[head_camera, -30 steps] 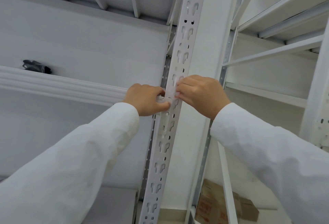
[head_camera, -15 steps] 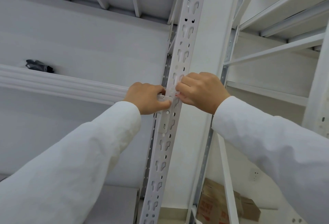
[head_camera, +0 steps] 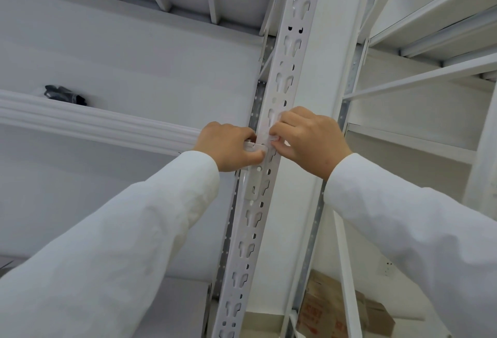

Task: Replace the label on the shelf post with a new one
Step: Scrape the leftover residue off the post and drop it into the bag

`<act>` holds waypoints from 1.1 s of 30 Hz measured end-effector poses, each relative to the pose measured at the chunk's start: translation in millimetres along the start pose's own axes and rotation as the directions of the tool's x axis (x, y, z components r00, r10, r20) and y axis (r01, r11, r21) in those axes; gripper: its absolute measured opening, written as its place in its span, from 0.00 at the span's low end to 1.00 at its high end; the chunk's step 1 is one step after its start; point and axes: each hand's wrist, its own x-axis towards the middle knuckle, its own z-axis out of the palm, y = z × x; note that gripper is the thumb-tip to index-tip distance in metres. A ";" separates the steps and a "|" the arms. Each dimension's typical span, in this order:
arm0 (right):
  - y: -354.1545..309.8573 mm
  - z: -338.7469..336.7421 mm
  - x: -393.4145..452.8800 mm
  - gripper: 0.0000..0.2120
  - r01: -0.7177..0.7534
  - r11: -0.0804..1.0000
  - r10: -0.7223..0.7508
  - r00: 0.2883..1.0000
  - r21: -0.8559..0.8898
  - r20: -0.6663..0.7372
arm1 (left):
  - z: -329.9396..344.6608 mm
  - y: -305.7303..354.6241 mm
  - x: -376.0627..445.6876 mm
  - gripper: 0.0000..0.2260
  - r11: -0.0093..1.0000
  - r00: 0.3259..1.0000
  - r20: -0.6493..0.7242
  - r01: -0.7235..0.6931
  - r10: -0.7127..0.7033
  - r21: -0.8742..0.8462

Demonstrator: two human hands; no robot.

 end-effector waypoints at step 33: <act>-24.4 -3.9 -5.4 0.08 -0.237 0.961 0.249 0.966 0.142 -0.067 | 3.1 -2.2 1.8 0.16 1.000 0.999 -0.025 -0.022 0.022 0.010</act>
